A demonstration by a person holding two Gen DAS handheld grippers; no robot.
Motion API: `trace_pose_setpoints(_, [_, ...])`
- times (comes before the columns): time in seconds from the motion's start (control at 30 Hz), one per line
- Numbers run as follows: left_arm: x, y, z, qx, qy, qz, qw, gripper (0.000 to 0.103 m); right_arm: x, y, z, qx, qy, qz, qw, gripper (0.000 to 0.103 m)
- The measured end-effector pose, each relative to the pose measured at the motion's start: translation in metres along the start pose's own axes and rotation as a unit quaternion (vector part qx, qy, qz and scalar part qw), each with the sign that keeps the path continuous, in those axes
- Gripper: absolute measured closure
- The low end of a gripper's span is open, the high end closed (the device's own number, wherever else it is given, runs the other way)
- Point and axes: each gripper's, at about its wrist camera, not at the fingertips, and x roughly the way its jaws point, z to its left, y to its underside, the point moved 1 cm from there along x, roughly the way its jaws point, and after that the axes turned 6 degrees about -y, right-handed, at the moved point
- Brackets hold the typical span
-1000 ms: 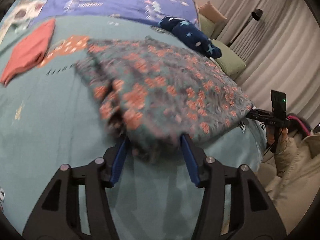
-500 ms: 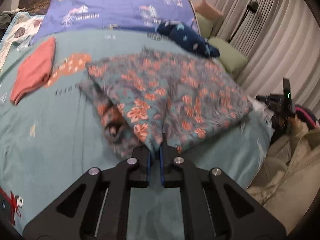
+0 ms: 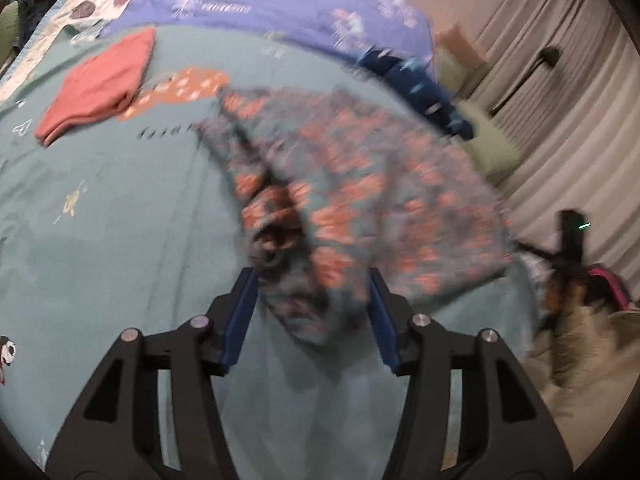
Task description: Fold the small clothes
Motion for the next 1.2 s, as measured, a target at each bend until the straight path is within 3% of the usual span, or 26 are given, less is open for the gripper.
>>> trace_pose_setpoints(0.03, [0.01,0.0,0.002,0.002,-0.019,0.009,0.9998,0.057,0.001,-0.003,0.005,-0.005,-0.011,-0.005,1.0,0.077])
trace_pose_setpoints(0.07, [0.008,0.0,0.004,0.001,-0.022,-0.002,0.9998,0.063,0.001,-0.004,0.012,-0.017,-0.022,-0.009,1.0,0.089])
trace_pose_setpoints(0.13, [0.005,-0.003,0.011,-0.019,-0.034,0.01,0.9992,0.072,-0.001,-0.006,0.026,-0.048,-0.018,-0.008,0.999,0.09])
trace_pose_setpoints(0.33, [-0.009,-0.001,0.024,-0.047,-0.054,0.007,0.9974,0.071,0.0,0.002,0.034,-0.07,0.001,0.008,0.998,0.086])
trace_pose_setpoints(0.43, [-0.008,-0.001,0.017,-0.034,-0.062,0.008,0.9975,0.071,0.0,0.003,0.031,-0.071,0.005,0.003,0.997,0.074])
trace_pose_setpoints(0.5, [-0.003,-0.003,0.014,-0.028,-0.066,0.014,0.9973,0.071,0.004,0.001,0.034,-0.091,0.025,0.005,0.996,0.055])
trace_pose_setpoints(0.57, [-0.002,-0.005,0.013,-0.028,-0.065,0.014,0.9974,0.071,0.011,-0.003,0.038,-0.112,0.027,0.01,0.993,0.055])
trace_pose_setpoints(0.67, [0.001,-0.004,0.012,-0.03,-0.065,0.015,0.9973,0.071,0.026,-0.01,0.044,-0.124,0.044,0.031,0.991,0.09])
trace_pose_setpoints(0.8, [-0.001,-0.003,0.012,-0.029,-0.066,0.014,0.9973,0.071,-0.006,-0.011,0.05,-0.18,0.092,0.025,0.979,0.092])
trace_pose_setpoints(0.9, [-0.003,-0.003,0.011,-0.022,-0.066,0.014,0.9975,0.071,-0.041,-0.012,0.032,-0.151,0.097,0.036,0.983,0.093])
trace_pose_setpoints(0.97, [-0.005,-0.003,0.011,-0.018,-0.067,0.013,0.9975,0.071,-0.049,-0.004,0.028,-0.143,0.111,0.054,0.982,0.1])
trace_pose_setpoints(1.07, [-0.012,0.002,0.01,-0.012,-0.065,0.012,0.9978,0.071,-0.05,0.015,0.017,-0.123,0.131,0.087,0.98,0.1])
trace_pose_setpoints(1.13, [-0.02,0.003,0.009,-0.01,-0.06,0.008,0.9981,0.071,-0.053,0.021,0.009,-0.1,0.144,0.079,0.981,0.099])
trace_pose_setpoints(1.2, [-0.034,0.003,0.008,-0.014,-0.04,-0.009,0.9991,0.071,-0.058,0.018,0.0,-0.062,0.125,0.051,0.989,0.096])
